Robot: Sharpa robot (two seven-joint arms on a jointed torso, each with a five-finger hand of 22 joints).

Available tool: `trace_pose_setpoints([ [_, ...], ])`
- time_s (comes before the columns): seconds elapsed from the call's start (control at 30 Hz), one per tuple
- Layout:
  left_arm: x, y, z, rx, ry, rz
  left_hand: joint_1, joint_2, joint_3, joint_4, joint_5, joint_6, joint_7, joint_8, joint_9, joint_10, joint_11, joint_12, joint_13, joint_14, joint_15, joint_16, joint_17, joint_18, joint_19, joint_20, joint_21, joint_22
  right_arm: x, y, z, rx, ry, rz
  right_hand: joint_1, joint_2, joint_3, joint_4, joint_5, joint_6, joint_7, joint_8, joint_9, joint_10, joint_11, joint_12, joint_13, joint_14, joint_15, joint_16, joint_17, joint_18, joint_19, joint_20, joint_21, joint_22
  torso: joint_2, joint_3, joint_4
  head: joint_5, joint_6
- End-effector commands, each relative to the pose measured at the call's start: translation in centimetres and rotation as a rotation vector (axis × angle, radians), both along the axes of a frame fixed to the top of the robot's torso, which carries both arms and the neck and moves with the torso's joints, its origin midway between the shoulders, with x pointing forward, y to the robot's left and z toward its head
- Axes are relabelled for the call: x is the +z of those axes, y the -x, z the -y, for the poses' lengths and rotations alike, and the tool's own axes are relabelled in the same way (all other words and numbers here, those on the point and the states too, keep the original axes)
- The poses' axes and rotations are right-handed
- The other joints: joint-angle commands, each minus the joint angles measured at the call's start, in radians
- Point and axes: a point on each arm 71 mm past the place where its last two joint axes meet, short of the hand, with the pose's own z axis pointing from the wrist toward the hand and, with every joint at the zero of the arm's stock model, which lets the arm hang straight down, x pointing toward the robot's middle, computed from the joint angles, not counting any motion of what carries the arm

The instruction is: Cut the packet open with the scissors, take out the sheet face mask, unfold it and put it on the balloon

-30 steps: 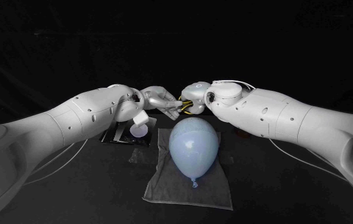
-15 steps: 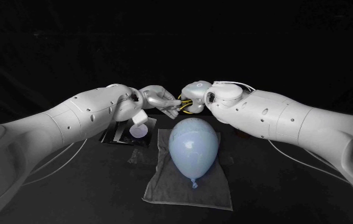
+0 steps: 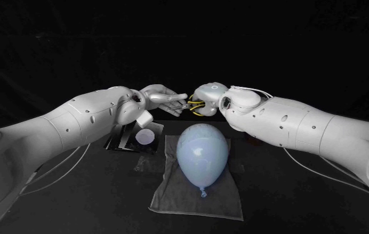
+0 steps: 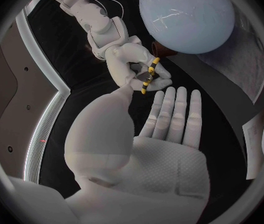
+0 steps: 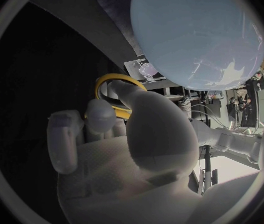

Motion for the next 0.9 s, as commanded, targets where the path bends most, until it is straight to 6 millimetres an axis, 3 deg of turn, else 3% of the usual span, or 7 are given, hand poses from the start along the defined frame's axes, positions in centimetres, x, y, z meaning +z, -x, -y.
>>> trace_pose_setpoints([
  [0.03, 0.2, -0.3, -1.1, 0.069, 0.031, 0.001, -0.019, 0.012, -0.039, 0.000, -0.002, -0.004, 0.048, -0.003, 0.000, -0.009, -0.002, 0.008, 0.003, -0.011, 0.000, 0.002, -0.001, -0.014, -0.007, 0.002, -0.004, 0.000, 0.8, -0.3, 1.1, -0.042, -0.084, 0.055, 0.000, 0.011, 0.002, 0.005, -0.001, 0.003, 0.005, 0.003, 0.039, 0.401, -0.098, 0.005, 0.002, 0.003, 0.002, -0.003, 0.002, -0.006, 0.105, -0.007, 0.006, 0.263, 0.001, 0.0001, -0.0006, -0.003, 0.002],
  [0.33, 0.1, -0.4, -4.6, 0.172, 0.103, 0.003, -0.041, 0.057, -0.114, 0.001, -0.002, 0.010, 0.046, 0.000, 0.003, -0.003, -0.005, 0.025, 0.006, -0.008, -0.003, 0.017, -0.001, -0.012, -0.003, 0.001, 0.000, 0.002, 1.3, -0.6, 4.3, -0.078, -0.179, 0.085, 0.002, 0.015, 0.004, 0.005, -0.001, 0.002, 0.005, 0.002, 0.040, 0.399, -0.098, 0.005, 0.004, 0.002, 0.002, -0.005, -0.001, -0.006, 0.105, -0.007, 0.006, 0.263, -0.001, 0.0023, -0.0037, -0.004, 0.003],
  [0.43, -0.1, -0.4, -6.0, 0.226, 0.136, 0.012, -0.037, 0.070, -0.132, 0.001, -0.001, 0.020, 0.042, 0.005, 0.005, 0.004, -0.009, 0.034, 0.008, 0.001, -0.007, 0.026, 0.001, -0.005, 0.008, 0.001, 0.006, 0.003, 1.5, -0.6, 5.7, -0.096, -0.236, 0.080, 0.003, 0.015, 0.004, 0.005, -0.001, 0.001, 0.005, 0.002, 0.040, 0.398, -0.098, 0.005, 0.005, 0.002, 0.002, -0.005, 0.000, -0.006, 0.105, -0.007, 0.006, 0.263, -0.001, 0.0018, -0.0030, -0.006, 0.005],
  [0.47, -0.1, -0.4, -6.6, 0.247, 0.148, 0.018, -0.030, 0.079, -0.143, 0.001, -0.002, 0.029, 0.036, 0.008, 0.006, 0.013, -0.013, 0.041, 0.010, 0.014, -0.013, 0.037, 0.004, 0.007, 0.032, 0.000, 0.019, 0.008, 1.6, -0.5, 6.2, -0.105, -0.267, 0.072, 0.005, 0.016, 0.005, 0.004, -0.001, -0.001, 0.006, 0.001, 0.040, 0.395, -0.098, 0.004, 0.006, 0.002, 0.002, -0.006, -0.001, -0.006, 0.105, -0.007, 0.006, 0.263, -0.001, 0.0023, -0.0039, -0.006, 0.006],
  [0.57, -0.2, -0.2, -8.0, 0.301, 0.183, 0.034, -0.006, 0.098, -0.160, 0.000, -0.001, 0.045, 0.027, 0.013, 0.007, 0.027, -0.024, 0.056, 0.012, 0.058, -0.027, 0.075, 0.018, 0.029, 0.082, -0.003, 0.047, 0.017, 1.7, -0.4, 8.0, -0.146, -0.400, 0.013, 0.007, 0.016, 0.006, 0.002, -0.001, -0.003, 0.007, 0.000, 0.041, 0.390, -0.097, 0.002, 0.009, 0.000, 0.002, -0.007, 0.000, -0.006, 0.105, -0.007, 0.006, 0.263, -0.002, 0.0021, -0.0035, -0.011, 0.009],
  [0.77, -0.1, 0.4, -9.6, 0.351, 0.229, 0.057, 0.032, 0.117, -0.180, -0.002, -0.001, 0.066, 0.016, 0.018, 0.008, 0.044, -0.035, 0.073, 0.016, 0.077, -0.038, 0.112, 0.033, 0.031, 0.108, -0.008, 0.061, 0.018, 1.2, -0.1, 11.5, -0.246, -0.784, -0.280, 0.005, 0.027, 0.008, 0.012, -0.001, -0.016, 0.013, -0.008, 0.042, 0.365, -0.092, -0.016, 0.014, -0.008, 0.003, -0.010, 0.007, -0.006, 0.105, -0.008, 0.006, 0.263, -0.002, 0.0013, -0.0040, -0.021, 0.022],
  [0.9, -0.2, 1.0, -10.2, 0.353, 0.270, 0.059, 0.048, 0.120, -0.189, -0.002, -0.001, 0.072, 0.014, 0.018, 0.008, 0.048, -0.037, 0.078, 0.016, 0.073, -0.039, 0.120, 0.036, 0.030, 0.108, -0.009, 0.061, 0.016, 0.8, 0.4, 14.0, -0.300, -1.029, -0.466, 0.002, 0.032, 0.006, 0.019, -0.001, -0.022, 0.016, -0.012, 0.043, 0.354, -0.089, -0.027, 0.016, -0.010, 0.005, -0.007, 0.015, -0.006, 0.105, -0.007, 0.006, 0.263, -0.004, 0.0016, -0.0027, -0.041, 0.031],
])
